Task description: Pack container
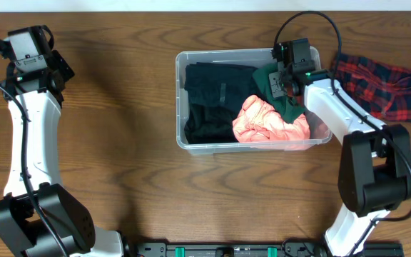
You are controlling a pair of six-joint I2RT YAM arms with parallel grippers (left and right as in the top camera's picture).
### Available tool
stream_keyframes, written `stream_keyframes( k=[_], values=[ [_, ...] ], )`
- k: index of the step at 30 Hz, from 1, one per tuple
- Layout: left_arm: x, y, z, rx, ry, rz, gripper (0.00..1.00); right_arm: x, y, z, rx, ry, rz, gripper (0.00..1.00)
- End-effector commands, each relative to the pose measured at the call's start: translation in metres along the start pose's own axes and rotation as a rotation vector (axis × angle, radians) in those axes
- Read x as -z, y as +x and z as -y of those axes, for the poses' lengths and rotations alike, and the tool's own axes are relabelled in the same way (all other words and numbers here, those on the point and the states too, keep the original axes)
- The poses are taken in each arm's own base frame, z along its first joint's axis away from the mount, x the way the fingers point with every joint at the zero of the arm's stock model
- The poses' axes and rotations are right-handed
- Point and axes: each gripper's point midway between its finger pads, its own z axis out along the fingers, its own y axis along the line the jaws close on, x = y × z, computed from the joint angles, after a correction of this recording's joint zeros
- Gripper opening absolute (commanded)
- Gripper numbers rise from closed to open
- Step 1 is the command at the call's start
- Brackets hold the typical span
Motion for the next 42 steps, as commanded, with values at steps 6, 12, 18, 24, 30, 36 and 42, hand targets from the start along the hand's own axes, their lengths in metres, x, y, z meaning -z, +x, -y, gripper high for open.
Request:
stream_keyframes(
  k=[6, 12, 18, 24, 30, 36, 42],
  values=[
    [0.003, -0.004, -0.004, 0.005, -0.012, 0.012, 0.98, 0.099, -0.057, 0.011, -0.026, 0.007, 0.23, 0.12],
    [0.003, -0.004, -0.004, 0.005, -0.012, 0.012, 0.98, 0.101, -0.042, 0.013, -0.026, 0.01, 0.173, 0.11],
    [0.003, -0.004, -0.004, 0.005, -0.012, 0.012, 0.98, 0.077, -0.001, 0.021, -0.03, 0.019, -0.004, 0.02],
    [0.003, -0.004, -0.004, 0.005, -0.012, 0.012, 0.98, 0.047, 0.044, 0.025, -0.031, 0.023, -0.185, 0.01],
    [0.003, -0.004, -0.004, 0.005, -0.012, 0.012, 0.98, 0.001, 0.075, 0.023, -0.029, 0.021, -0.293, 0.02],
    [0.003, -0.004, -0.004, 0.005, -0.012, 0.012, 0.98, -0.02, 0.093, 0.019, -0.026, 0.006, -0.352, 0.01],
    [0.003, -0.004, -0.004, 0.005, -0.012, 0.012, 0.98, 0.003, 0.078, 0.022, -0.03, 0.009, -0.31, 0.01]
  ],
)
